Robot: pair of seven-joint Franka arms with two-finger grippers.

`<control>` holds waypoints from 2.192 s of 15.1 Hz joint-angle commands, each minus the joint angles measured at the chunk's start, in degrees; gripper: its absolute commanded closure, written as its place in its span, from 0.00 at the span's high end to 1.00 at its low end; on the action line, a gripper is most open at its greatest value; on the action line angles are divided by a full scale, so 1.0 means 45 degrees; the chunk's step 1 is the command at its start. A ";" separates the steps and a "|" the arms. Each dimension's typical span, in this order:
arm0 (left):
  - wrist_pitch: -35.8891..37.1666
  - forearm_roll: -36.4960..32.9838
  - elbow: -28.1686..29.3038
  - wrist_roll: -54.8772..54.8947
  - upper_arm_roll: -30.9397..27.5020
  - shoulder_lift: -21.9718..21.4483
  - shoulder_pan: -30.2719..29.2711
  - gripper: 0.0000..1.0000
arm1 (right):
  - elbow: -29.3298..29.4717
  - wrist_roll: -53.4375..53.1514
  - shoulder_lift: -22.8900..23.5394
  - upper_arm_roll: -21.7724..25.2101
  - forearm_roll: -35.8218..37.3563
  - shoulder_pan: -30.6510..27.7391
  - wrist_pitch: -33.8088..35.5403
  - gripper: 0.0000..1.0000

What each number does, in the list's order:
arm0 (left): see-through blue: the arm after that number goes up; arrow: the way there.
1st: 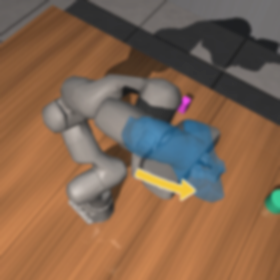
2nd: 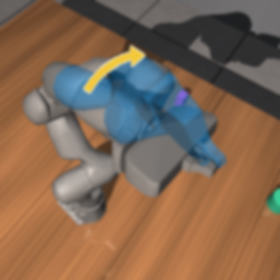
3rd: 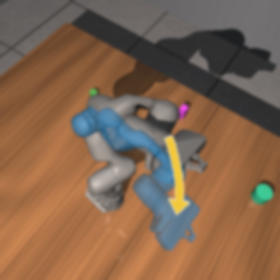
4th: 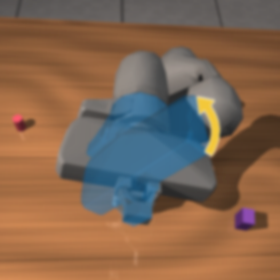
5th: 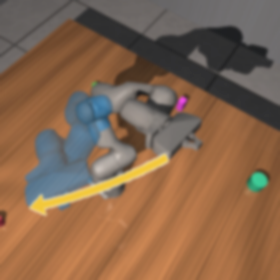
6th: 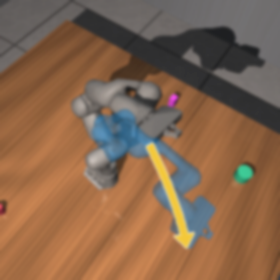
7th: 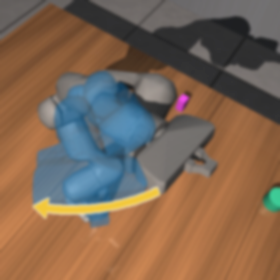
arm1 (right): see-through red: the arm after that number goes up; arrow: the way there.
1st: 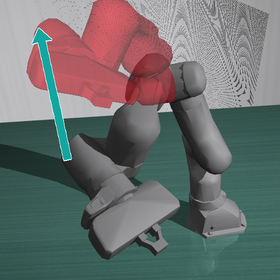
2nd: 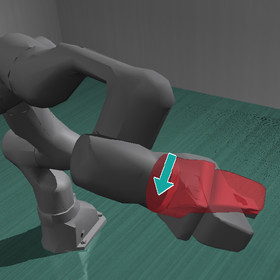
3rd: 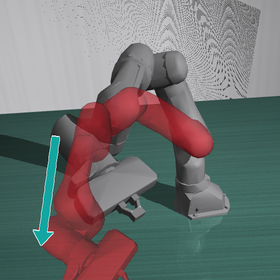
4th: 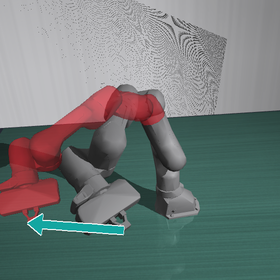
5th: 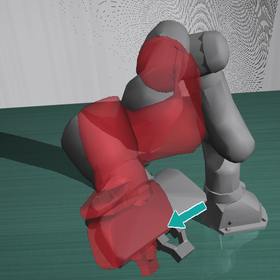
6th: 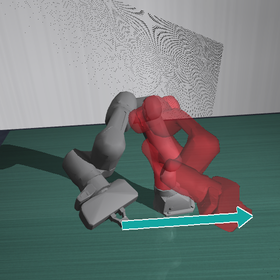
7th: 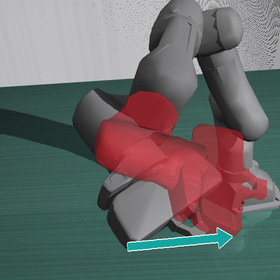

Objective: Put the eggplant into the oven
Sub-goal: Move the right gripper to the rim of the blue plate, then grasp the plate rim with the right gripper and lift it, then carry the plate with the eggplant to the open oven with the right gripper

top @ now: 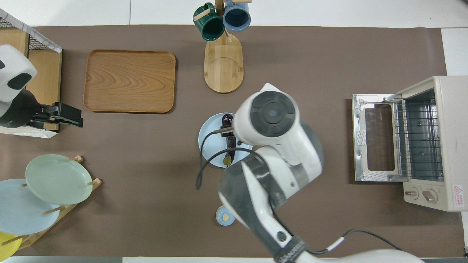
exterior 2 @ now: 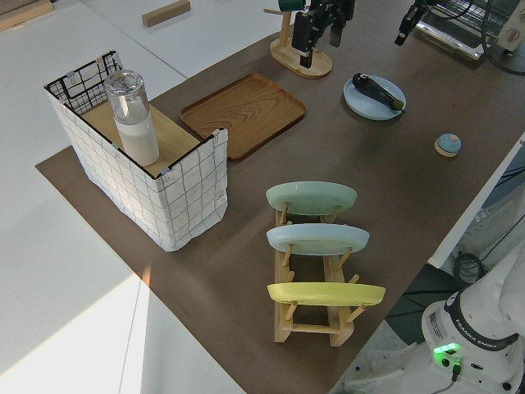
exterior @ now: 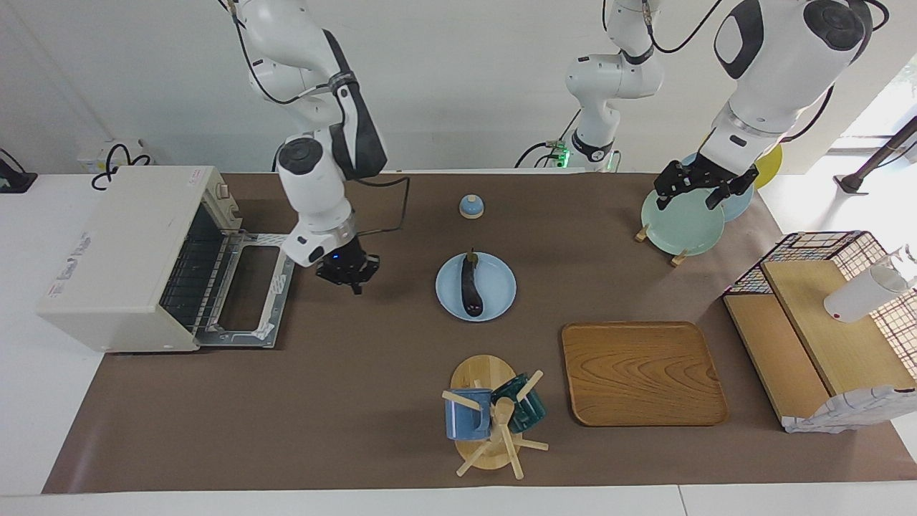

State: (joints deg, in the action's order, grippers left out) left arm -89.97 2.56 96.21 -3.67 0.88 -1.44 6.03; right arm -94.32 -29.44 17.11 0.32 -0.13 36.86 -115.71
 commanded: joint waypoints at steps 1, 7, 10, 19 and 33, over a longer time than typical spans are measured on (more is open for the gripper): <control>0.0053 -0.0314 0.0436 0.0111 -0.0157 -0.0402 0.0242 1.00 | 0.4841 -0.1854 0.3401 0.0006 0.1142 0.0929 0.1865 0.27; -0.0025 -0.0314 0.0319 0.0131 -0.0078 -0.0363 0.0066 1.00 | 0.5142 -0.2987 0.4675 -0.0228 0.1338 0.1828 -0.0553 0.33; -0.0006 -0.0314 0.0339 0.0092 -0.0078 -0.0382 0.0047 1.00 | 0.3817 -0.3027 0.4636 -0.0228 0.1960 0.2005 -0.1413 0.33; -0.0026 -0.0314 0.0339 0.0033 -0.0157 -0.0402 -0.0070 1.00 | 0.2036 -0.3574 0.4460 -0.0228 0.2334 0.2024 -0.2432 0.32; -0.0026 -0.0314 0.0339 0.0033 -0.0157 -0.0383 -0.0070 1.00 | 0.3129 -0.0592 0.2746 -0.0111 0.3993 0.0659 0.3048 0.00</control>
State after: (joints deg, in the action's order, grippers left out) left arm -90.03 2.44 96.43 -3.63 0.29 -1.73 5.63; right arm -79.14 -36.73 33.90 0.54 16.59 41.55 -107.36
